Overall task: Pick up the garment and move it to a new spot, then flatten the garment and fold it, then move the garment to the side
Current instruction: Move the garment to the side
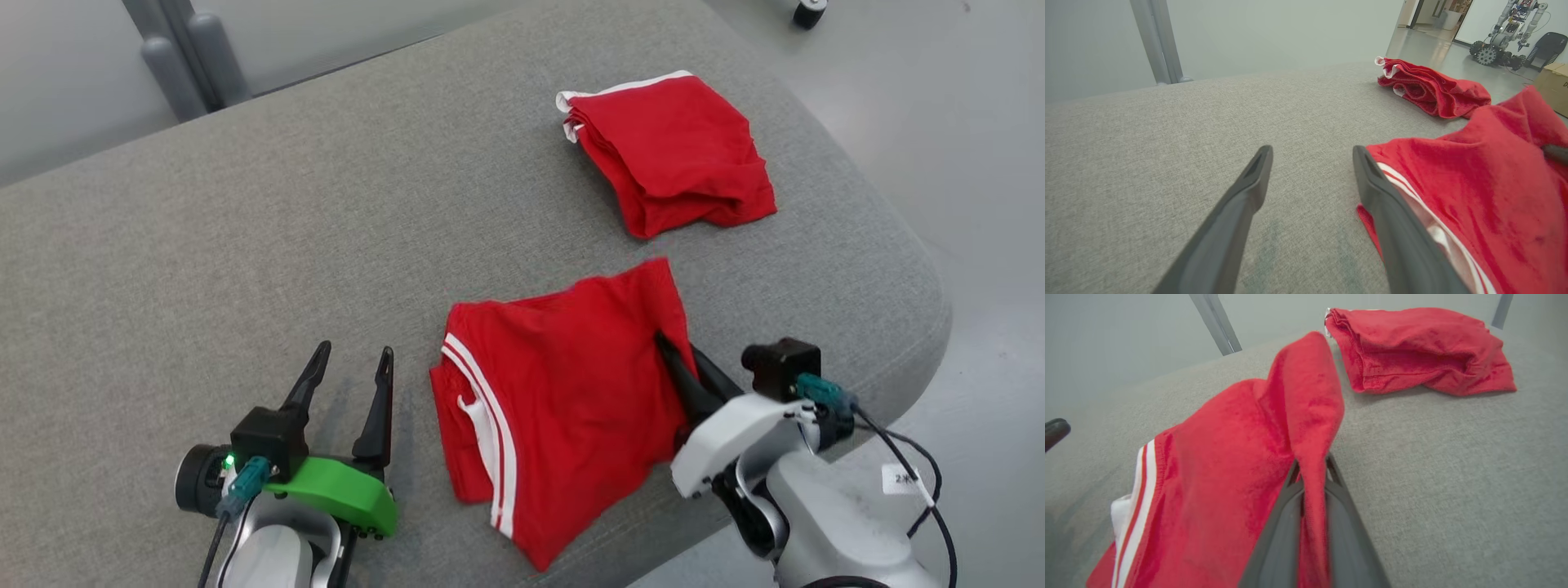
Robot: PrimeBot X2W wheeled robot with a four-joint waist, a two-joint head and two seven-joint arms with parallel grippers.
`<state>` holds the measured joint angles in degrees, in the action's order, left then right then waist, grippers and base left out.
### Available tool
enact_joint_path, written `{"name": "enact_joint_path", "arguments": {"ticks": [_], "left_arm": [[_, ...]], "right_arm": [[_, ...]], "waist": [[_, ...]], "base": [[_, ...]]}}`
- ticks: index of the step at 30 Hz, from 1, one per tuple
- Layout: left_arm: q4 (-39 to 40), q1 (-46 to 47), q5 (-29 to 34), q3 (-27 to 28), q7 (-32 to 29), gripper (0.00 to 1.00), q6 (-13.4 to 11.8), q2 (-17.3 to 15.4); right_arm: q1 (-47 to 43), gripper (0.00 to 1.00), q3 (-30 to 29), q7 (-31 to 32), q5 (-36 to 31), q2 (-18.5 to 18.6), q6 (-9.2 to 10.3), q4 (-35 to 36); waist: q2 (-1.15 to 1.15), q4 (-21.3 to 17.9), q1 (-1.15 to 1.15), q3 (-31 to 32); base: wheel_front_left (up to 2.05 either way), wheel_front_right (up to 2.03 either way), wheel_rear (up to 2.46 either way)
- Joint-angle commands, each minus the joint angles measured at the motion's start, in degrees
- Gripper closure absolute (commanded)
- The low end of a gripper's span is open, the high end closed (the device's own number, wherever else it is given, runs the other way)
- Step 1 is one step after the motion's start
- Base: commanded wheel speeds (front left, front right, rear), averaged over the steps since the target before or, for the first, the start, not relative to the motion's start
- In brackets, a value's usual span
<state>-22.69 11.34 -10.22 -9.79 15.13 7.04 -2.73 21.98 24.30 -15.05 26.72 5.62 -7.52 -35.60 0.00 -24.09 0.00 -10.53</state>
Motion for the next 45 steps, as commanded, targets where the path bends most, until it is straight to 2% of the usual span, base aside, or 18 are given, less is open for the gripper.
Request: {"name": "enact_joint_path", "arguments": {"ticks": [1,5,11,16,21,27,28,29,32,38,43,45], "left_arm": [[0.2,0.9,0.8,0.0,0.0,0.0,0.0,-0.3],[0.5,2.1,2.3,0.7,0.0,0.0,0.2,-0.4],[1.2,3.1,3.9,1.6,0.0,0.0,0.4,-0.9],[1.8,3.7,4.3,1.7,0.0,0.0,0.5,-1.0],[2.3,4.1,4.2,1.5,0.0,0.0,0.5,-0.8],[2.4,5.1,4.3,1.2,0.0,0.0,0.5,-1.2],[2.5,5.2,4.3,1.3,0.0,0.0,0.5,-1.3],[2.5,5.2,4.4,1.3,-0.1,0.0,0.5,-1.4],[2.4,5.5,4.4,1.4,0.0,0.0,0.5,-1.4],[2.5,4.7,4.4,3.0,0.0,0.0,0.5,-0.8],[2.1,3.6,4.2,3.6,0.0,0.0,0.5,-0.6],[2.1,3.4,4.2,3.7,0.0,0.0,0.4,-0.5]], "right_arm": [[2.2,1.0,0.2,-0.1,-0.7,-0.3,0.08,0.6],[8.6,1.0,0.5,-0.1,-2.2,-0.4,0.08,1.1],[18.2,1.0,-4.1,-0.1,-5.3,1.9,0.08,1.1],[22.8,1.0,-10.2,-0.1,-7.1,7.1,0.08,-0.5],[25.0,1.0,-14.3,-0.1,-8.8,14.1,0.09,-4.3],[29.1,1.0,-19.2,-0.1,-10.7,18.2,0.09,-12.7],[29.8,0.64,-20.2,-0.1,-12.0,18.9,0.09,-14.1],[30.3,0.0,-21.5,-0.1,-13.0,19.4,0.09,-15.6],[31.1,0.0,-25.6,-0.1,-16.3,19.2,0.08,-18.6],[26.2,0.0,-31.4,-0.1,-21.7,14.9,0.09,-15.1],[20.2,0.0,-29.0,-0.1,-21.8,8.7,0.08,-8.1],[18.9,0.0,-27.7,-0.1,-21.5,7.8,0.09,-6.7]], "waist": [[0.0,3.0,0.0,-3.5],[0.0,5.6,0.0,-6.2],[0.0,8.3,0.0,-9.1],[0.0,10.1,0.0,-10.1],[0.0,11.9,0.0,-10.8],[0.0,14.1,0.0,-12.4],[0.0,14.4,0.0,-12.7],[0.0,14.8,0.0,-13.0],[0.0,15.8,0.0,-13.2],[0.0,16.8,0.0,-11.4],[0.0,17.4,0.0,-8.6],[0.0,17.6,0.0,-8.0]], "base": [[0.0,0.0,0.0],[0.0,0.0,0.0],[0.0,0.0,0.0],[0.0,0.0,0.0],[0.0,0.0,0.0],[0.0,0.0,0.0],[0.0,0.0,0.0],[0.0,0.0,0.0],[0.0,0.0,0.0],[0.0,0.0,0.0],[0.0,0.0,0.0],[0.0,0.0,0.0]]}}
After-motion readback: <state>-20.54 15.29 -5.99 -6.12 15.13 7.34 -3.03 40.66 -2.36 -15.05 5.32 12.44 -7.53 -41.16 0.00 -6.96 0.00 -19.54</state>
